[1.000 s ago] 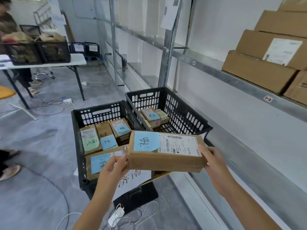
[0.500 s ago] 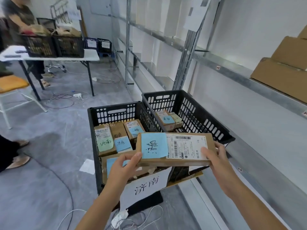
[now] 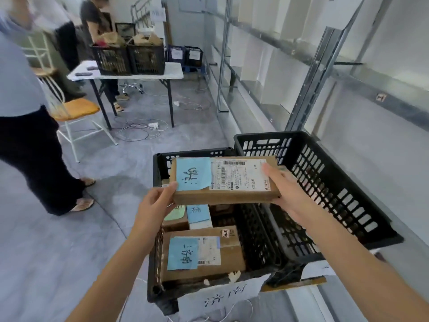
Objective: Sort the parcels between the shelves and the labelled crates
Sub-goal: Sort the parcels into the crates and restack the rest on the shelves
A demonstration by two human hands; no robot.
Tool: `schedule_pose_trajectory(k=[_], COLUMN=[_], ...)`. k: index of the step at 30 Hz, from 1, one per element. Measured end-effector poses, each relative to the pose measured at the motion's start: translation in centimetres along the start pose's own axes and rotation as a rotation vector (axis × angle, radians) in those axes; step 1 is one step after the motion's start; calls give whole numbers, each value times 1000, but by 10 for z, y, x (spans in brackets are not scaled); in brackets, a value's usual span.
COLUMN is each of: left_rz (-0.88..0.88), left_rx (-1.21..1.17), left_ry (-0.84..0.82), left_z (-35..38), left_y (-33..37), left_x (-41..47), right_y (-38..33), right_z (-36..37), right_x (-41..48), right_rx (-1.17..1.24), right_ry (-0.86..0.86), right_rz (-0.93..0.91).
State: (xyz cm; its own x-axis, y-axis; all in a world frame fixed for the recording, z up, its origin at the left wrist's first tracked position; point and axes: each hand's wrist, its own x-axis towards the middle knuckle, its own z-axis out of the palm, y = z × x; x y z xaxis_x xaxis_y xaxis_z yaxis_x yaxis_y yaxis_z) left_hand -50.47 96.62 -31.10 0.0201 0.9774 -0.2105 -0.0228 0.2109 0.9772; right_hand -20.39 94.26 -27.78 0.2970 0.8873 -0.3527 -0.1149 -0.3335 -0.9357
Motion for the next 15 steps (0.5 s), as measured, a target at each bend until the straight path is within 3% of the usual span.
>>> schedule_pose_trajectory(k=[3, 7, 15], left_rz=[-34, -63, -49], left_rx=[88, 207, 303], left_ry=[77, 208, 229], left_z=[-14, -23, -7], left_y=[-4, -11, -22], left_x=[25, 48, 59], right_y=[5, 12, 36], right_z=[25, 58, 95], right_x=[32, 69, 139], right_rx=[-32, -61, -59], right_ry=[-34, 51, 76], right_rz=[39, 49, 151])
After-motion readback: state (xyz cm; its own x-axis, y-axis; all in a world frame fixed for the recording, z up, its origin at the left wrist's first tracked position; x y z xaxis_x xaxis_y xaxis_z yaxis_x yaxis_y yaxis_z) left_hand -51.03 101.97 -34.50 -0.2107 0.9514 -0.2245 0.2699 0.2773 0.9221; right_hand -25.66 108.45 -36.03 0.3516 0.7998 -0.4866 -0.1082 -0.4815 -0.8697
